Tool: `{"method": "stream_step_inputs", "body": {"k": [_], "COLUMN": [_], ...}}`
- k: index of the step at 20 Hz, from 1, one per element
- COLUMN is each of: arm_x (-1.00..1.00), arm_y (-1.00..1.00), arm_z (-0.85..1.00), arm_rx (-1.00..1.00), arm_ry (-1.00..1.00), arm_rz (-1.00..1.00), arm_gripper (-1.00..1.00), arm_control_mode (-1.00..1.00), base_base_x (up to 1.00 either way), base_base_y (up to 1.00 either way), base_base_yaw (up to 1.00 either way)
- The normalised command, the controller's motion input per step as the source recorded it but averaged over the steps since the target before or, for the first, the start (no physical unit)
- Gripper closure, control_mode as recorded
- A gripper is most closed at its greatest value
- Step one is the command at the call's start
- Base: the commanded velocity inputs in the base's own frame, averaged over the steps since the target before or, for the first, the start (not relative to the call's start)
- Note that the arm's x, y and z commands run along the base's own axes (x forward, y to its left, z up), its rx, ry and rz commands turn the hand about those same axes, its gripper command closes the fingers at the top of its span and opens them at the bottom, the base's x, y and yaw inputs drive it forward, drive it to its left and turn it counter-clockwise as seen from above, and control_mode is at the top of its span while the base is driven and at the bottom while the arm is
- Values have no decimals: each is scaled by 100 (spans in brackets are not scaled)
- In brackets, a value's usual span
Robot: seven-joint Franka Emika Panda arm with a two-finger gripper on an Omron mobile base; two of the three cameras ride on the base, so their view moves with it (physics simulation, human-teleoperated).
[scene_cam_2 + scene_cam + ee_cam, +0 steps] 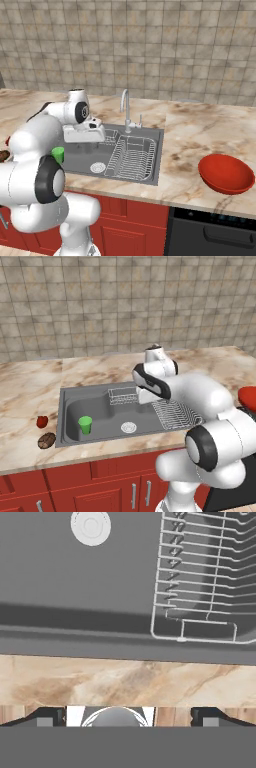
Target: Remove the bell pepper and potato from the sink. Then move the bowl and cup from the counter to the sink for washing.
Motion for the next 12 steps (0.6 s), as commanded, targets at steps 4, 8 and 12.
{"method": "stream_step_inputs", "body": {"k": [4, 8, 12], "arm_x": [-18, -17, -11], "arm_y": [-49, -49, -48], "arm_z": [20, 20, 15], "arm_rx": [0, 0, -1], "arm_ry": [1, 2, 2], "arm_rz": [0, 0, 0], "arm_gripper": [-100, -100, -100], "arm_control_mode": [-100, -100, -100], "base_base_x": [0, 0, 0], "base_base_y": [0, 0, 0], "base_base_yaw": [0, 0, 0]}}
